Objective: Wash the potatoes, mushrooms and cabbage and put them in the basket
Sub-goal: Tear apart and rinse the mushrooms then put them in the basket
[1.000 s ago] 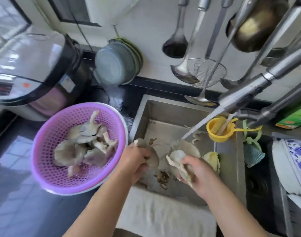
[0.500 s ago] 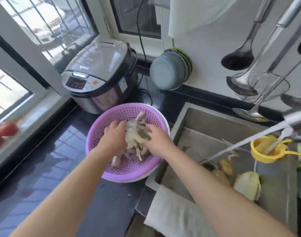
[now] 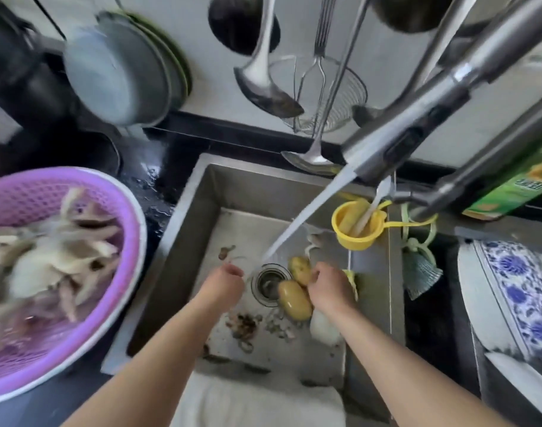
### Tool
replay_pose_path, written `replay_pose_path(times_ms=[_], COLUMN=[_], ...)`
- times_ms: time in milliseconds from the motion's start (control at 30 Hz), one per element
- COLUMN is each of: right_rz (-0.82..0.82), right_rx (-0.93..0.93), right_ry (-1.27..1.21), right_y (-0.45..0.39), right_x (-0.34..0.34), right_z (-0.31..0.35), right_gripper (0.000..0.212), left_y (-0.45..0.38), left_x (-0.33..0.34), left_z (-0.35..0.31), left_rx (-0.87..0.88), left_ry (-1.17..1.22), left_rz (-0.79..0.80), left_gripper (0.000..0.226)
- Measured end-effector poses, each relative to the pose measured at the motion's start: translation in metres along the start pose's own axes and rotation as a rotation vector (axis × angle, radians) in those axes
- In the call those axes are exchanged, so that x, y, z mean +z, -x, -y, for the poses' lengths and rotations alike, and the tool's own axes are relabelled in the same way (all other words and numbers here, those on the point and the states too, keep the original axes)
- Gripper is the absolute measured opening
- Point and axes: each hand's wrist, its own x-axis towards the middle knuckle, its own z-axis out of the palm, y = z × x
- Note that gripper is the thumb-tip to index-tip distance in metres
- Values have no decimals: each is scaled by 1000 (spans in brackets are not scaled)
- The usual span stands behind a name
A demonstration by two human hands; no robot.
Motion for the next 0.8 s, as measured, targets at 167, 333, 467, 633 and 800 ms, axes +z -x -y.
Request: replay_pose_path(times_ms=[167,333,467,633,800], right_rz=[-88,-47,67,159,97], right_rx=[-15,-107,-195,-319,-473], right_ry=[-21,341,631,725,873], right_y=[-80,-134,-155,-150,-149], right_x=[34,34,30,26,19], right_z=[0,-3,-2,-17,-14], right_gripper=[44,59,68,63,56], left_y=[-22,-9,-18,-12,-15], left_x=[13,17,14,14,13], left_z=[13,27,35,38,44], left_rx=[-149,-175,-196,-233,-169], left_ry=[-54,-81,70,177,128], left_rz=[-60,57,-8,25,-17], left_gripper=[31,21,18,15,17])
